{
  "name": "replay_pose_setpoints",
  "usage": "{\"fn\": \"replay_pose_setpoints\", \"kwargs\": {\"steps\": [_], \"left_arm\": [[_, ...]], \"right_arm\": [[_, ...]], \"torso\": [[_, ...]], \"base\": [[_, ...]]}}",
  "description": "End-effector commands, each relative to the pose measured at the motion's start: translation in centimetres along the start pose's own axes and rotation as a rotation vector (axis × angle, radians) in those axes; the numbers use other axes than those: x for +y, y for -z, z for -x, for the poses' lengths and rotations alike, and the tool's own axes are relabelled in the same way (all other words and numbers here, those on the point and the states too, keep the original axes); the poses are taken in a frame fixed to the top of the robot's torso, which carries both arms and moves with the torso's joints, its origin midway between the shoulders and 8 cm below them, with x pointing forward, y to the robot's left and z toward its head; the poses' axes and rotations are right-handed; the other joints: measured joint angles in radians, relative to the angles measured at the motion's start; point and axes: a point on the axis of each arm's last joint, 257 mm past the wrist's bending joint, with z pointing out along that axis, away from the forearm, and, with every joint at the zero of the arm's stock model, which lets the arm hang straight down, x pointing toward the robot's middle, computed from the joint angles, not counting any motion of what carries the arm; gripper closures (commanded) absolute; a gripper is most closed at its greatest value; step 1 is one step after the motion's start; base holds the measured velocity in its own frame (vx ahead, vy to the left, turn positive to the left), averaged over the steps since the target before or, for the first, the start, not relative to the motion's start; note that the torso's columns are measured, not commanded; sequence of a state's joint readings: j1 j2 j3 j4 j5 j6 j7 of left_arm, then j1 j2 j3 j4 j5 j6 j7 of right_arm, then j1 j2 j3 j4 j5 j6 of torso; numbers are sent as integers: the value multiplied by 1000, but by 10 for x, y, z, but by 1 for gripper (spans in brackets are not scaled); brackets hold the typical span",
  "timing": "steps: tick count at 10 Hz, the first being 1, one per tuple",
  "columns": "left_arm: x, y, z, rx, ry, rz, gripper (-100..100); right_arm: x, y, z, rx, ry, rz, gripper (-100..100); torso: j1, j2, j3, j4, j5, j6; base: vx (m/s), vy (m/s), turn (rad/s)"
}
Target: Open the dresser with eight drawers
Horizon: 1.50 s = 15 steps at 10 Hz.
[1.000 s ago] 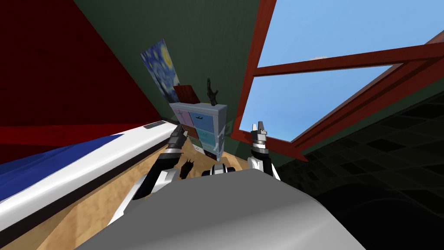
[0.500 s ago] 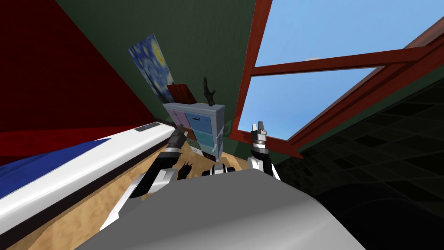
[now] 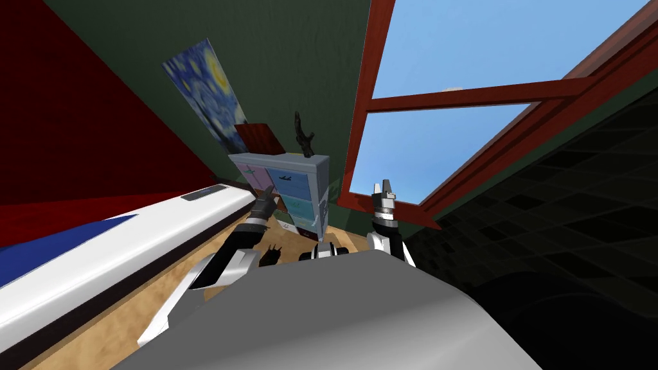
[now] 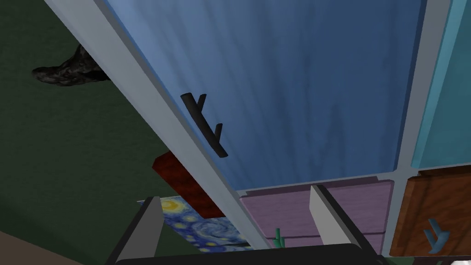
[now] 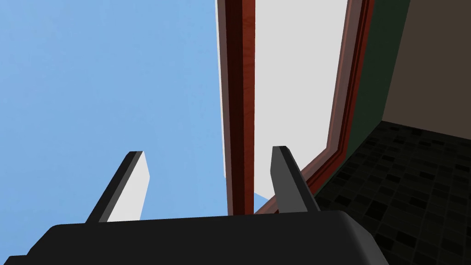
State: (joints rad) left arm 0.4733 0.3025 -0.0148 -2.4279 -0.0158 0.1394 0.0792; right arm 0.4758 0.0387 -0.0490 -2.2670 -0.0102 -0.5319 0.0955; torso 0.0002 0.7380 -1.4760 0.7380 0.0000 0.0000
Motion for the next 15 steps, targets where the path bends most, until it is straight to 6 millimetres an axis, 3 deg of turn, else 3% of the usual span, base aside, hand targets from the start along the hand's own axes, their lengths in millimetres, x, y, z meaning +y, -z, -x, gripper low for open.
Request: {"fn": "replay_pose_setpoints", "kwargs": {"steps": [1, 6, 9, 13, 15], "left_arm": [[11, 0, 1, 21, -22, 55, -100], [19, 1, 1, 58, -70, 132, -100], [7, 2, -1, 74, -87, 136, -100], [-29, 4, -8, 90, -89, 83, -100], [-17, -1, 0, 80, -94, 97, -100]], "right_arm": [[0, 0, 0, 0, 0, 0, 0], [0, 0, 0, 0, 0, 0, 0], [0, 0, 0, 0, 0, 0, 0], [0, 0, 0, 0, 0, 0, 0], [0, 0, 0, 0, 0, 0, 0]], "torso": [[0, 0, 0, 0, 0, 0], [0, 0, 0, 0, 0, 0], [0, 0, 0, 0, 0, 0], [-1, 1, 0, 0, 0, 0], [0, 0, 0, 0, 0, 0]], "base": [[48, 12, -121], [38, 14, -127], [34, 13, -108], [18, 7, -45], [-14, -5, -45]]}}
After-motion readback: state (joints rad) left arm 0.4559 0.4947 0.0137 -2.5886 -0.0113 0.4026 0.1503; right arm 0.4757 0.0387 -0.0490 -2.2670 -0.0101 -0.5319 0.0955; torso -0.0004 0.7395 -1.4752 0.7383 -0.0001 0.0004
